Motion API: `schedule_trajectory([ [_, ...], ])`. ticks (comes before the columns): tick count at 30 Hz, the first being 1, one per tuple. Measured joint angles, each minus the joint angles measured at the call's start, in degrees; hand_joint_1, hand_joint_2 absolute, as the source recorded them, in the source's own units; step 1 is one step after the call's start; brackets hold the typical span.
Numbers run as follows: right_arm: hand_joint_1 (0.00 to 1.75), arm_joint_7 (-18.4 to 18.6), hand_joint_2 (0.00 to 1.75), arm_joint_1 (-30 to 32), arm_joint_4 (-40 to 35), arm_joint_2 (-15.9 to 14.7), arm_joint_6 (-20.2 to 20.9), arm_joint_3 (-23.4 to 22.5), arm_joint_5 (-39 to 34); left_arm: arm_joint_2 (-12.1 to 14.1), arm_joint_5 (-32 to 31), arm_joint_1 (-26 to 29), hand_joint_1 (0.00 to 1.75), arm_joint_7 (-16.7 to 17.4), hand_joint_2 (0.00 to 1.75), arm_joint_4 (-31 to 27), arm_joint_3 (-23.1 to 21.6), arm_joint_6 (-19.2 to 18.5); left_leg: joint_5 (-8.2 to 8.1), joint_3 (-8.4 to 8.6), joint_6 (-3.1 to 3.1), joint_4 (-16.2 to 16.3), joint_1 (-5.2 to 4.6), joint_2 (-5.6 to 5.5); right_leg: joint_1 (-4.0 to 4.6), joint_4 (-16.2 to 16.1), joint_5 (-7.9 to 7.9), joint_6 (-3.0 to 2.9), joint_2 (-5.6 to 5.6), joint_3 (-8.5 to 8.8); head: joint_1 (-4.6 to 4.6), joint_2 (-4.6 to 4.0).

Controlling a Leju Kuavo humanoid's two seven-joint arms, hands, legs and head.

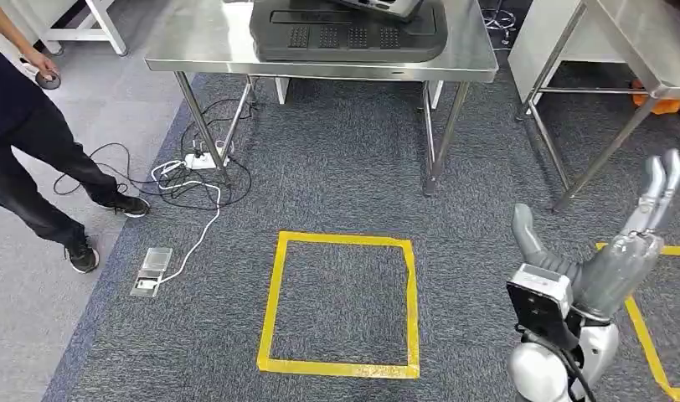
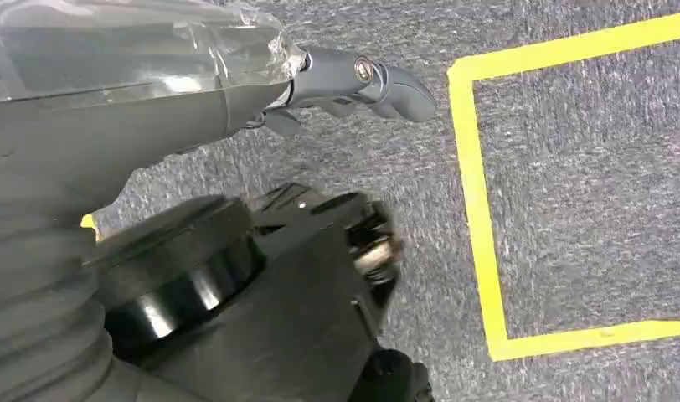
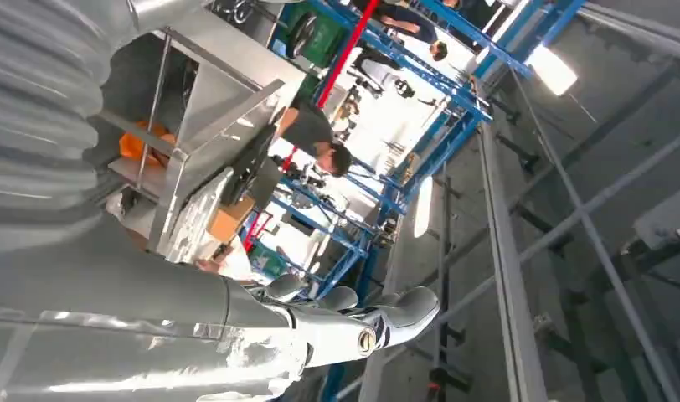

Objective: Take the parts from the cabinet and place them on the table.

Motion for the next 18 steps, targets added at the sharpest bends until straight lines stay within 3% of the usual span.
schedule_trajectory([
  [1,0.00,0.00,1.75,-0.02,0.00,0.00,0.00,-0.02,0.00,0.00,0.00,-0.04,0.00,0.00,1.75,0.00,0.00,0.00,2.00,2.98,0.08,-5.11,0.05,-0.01,-0.07,0.28,0.09,0.17,0.02,-0.20,-0.15,0.00],
  [2,0.00,0.00,1.75,-0.01,0.00,0.02,0.00,-0.02,0.00,0.00,-0.02,-0.13,0.00,0.00,1.75,0.00,0.00,0.00,1.64,4.24,0.43,-8.39,0.07,-0.05,0.03,0.50,0.18,0.39,0.02,-0.54,-0.35,0.00],
  [6,0.00,-0.07,1.75,-0.06,0.00,0.11,0.00,-0.04,0.02,0.00,-0.04,0.19,0.00,0.00,1.75,0.00,0.00,0.00,2.48,3.34,1.98,-8.57,-0.53,-0.11,0.14,0.82,1.04,1.92,0.03,-1.37,-0.13,0.00],
  [7,0.00,-0.07,1.75,-0.05,0.00,0.11,0.00,-0.11,0.00,0.00,-0.04,0.15,0.00,0.00,1.75,0.00,0.00,0.00,3.11,3.16,2.87,-9.14,-0.12,0.09,-0.11,1.20,0.39,2.23,0.17,-1.65,-0.26,0.00],
  [9,0.00,-0.07,1.75,-0.06,0.00,0.11,0.00,-0.15,0.00,0.02,0.02,-0.04,0.00,0.00,1.75,0.00,0.00,0.02,3.72,2.46,3.57,-9.14,-0.24,0.18,-0.13,5.60,-4.03,2.65,0.28,-3.22,0.44,0.00],
  [11,0.00,-0.04,1.75,-0.02,0.00,0.11,0.00,-0.20,0.00,0.00,0.00,-0.07,0.00,0.00,1.75,0.00,0.00,0.02,4.27,1.64,4.03,-9.10,-0.45,0.31,-0.13,14.02,-9.09,2.90,0.31,-6.04,1.20,0.00],
  [12,0.00,-0.04,1.75,0.03,0.00,0.11,0.00,-0.22,0.00,0.00,-0.02,-0.05,0.00,0.00,1.75,0.00,0.00,0.00,4.53,1.18,4.04,-9.01,-0.51,0.33,-0.16,16.91,-10.21,3.00,0.31,-6.73,1.46,0.00],
  [13,0.00,-0.04,1.75,0.04,0.00,0.11,0.00,-0.22,0.00,0.00,-0.02,-0.03,0.00,0.00,1.75,0.00,0.00,0.00,4.76,0.72,4.01,-8.87,-0.53,0.35,-0.15,17.09,-9.79,3.02,0.31,-6.15,1.68,0.00],
  [14,0.00,-0.04,1.75,0.04,0.00,0.11,0.00,-0.22,-0.02,0.00,-0.02,-0.03,0.00,0.00,1.75,0.00,0.00,0.00,4.96,0.33,3.91,-8.72,-0.54,0.35,-0.15,14.89,-8.39,2.94,0.31,-4.46,1.88,0.00],
  [16,0.00,-0.07,1.75,0.01,0.00,0.11,0.00,-0.22,-0.24,0.00,-0.02,-0.06,0.00,0.02,1.75,0.00,0.00,0.00,5.28,-0.20,3.62,-8.50,-0.52,0.32,-0.14,5.54,-4.20,2.52,0.30,1.44,2.45,0.00],
  [17,0.00,-0.07,0.00,-0.05,0.00,0.11,0.00,-0.22,-0.48,0.00,-0.07,-0.07,0.00,0.00,1.75,0.00,0.00,-0.07,5.44,-0.28,3.38,-8.43,-0.53,0.31,-0.10,1.37,-3.37,2.21,0.32,3.90,2.82,0.00],
  [18,0.00,-0.18,0.00,-0.08,0.00,0.11,0.00,-0.20,-0.94,0.00,-0.09,-0.09,0.00,0.02,1.75,0.00,0.00,-0.07,5.63,-0.63,3.05,-8.00,-0.96,0.31,0.34,-0.16,-3.40,2.09,0.40,4.08,3.08,0.00],
])
